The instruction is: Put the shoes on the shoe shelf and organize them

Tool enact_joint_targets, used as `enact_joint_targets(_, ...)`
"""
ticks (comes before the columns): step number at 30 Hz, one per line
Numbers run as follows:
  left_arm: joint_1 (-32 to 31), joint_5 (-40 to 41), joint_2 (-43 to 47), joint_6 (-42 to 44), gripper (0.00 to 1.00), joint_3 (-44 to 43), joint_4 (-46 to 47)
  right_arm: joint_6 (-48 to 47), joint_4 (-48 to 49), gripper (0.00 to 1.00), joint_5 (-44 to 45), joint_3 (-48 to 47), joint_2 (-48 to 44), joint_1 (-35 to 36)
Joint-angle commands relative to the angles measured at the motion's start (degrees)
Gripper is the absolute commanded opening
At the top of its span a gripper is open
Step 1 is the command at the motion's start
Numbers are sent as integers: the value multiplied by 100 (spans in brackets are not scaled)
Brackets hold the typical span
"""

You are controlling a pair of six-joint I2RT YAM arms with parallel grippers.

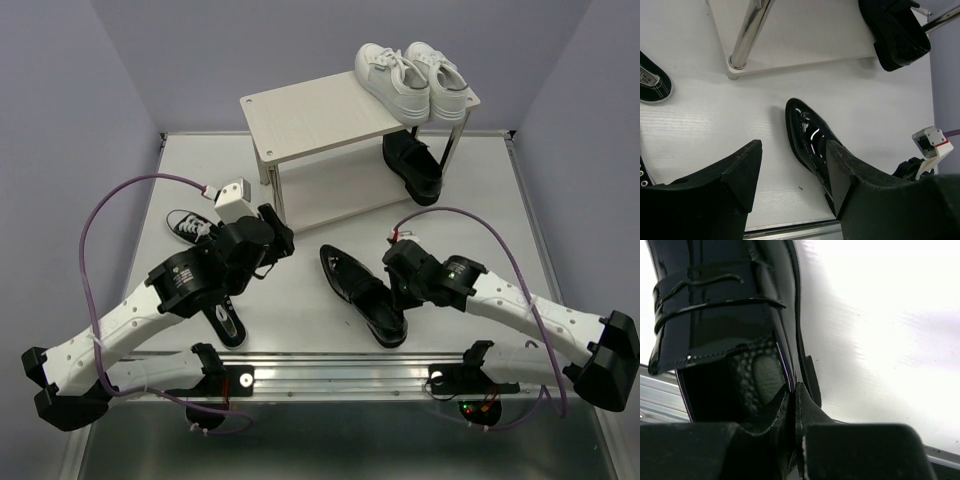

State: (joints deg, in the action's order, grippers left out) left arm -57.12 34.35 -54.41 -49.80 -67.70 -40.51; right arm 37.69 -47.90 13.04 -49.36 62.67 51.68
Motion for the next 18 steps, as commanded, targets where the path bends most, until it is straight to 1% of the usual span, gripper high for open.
enact_joint_targets(1,113,292,177,207,65,20,131,-788,570,1,-143,-250,78,9)
enact_joint_targets(2,148,283,211,216,65,20,140,-990,797,1,-187,-127,96,9)
enact_joint_targets(4,201,257,229,252,65,11,123,-1053,931,2,-144,-39,166,9)
enact_joint_targets(6,237,239,238,260,65,20,96,-1089,1099,5,-144,-3,210,9)
enact_joint_targets(8,237,222,238,260,65,46,96,-931,985,21,154,-64,271,9)
enact_joint_targets(9,237,213,229,260,65,64,114,-922,941,34,225,-117,306,9)
enact_joint_targets(10,254,195,221,269,65,73,114,-895,906,60,252,-161,324,9)
enact_joint_targets(12,254,186,203,278,65,73,114,-790,670,72,418,-249,359,9)
enact_joint_targets(14,263,177,186,278,65,64,131,-519,476,78,585,-381,412,9)
enact_joint_targets(18,263,221,151,269,65,64,158,88,-35,79,990,-443,342,9)
